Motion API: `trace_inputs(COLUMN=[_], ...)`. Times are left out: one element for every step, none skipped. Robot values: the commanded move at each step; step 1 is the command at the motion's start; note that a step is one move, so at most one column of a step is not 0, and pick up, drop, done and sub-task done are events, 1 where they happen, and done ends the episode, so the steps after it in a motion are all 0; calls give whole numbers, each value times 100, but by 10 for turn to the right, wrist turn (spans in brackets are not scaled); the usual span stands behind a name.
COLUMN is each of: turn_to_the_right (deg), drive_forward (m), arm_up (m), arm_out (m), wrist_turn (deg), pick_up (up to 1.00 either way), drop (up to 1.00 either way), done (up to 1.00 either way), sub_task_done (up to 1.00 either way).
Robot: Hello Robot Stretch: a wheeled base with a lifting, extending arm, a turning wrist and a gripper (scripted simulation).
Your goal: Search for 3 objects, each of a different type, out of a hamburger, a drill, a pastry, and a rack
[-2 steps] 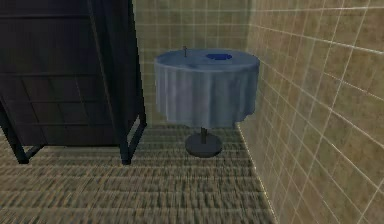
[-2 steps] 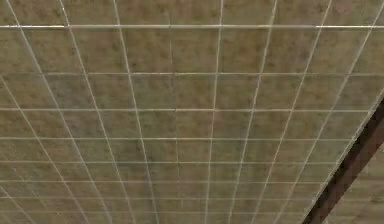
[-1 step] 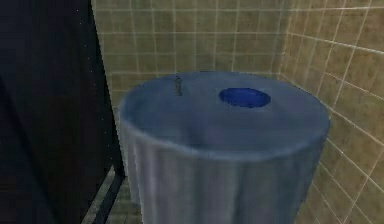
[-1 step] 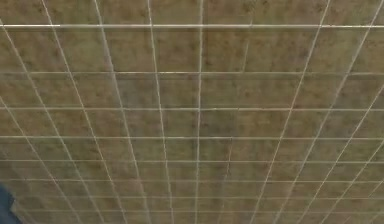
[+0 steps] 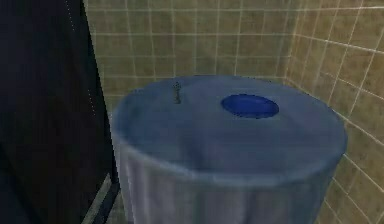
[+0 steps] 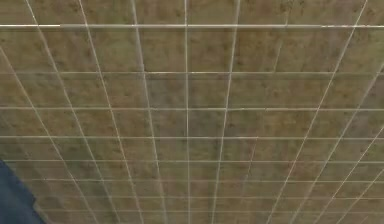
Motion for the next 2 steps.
trace_inputs(turn_to_the_right=[-450,0], drive_forward=[0,0], arm_up=[0,0], arm_out=[0,0], wrist_turn=[0,0], pick_up=[0,0], drop=[0,0], done=[0,0], sub_task_done=[0,100])
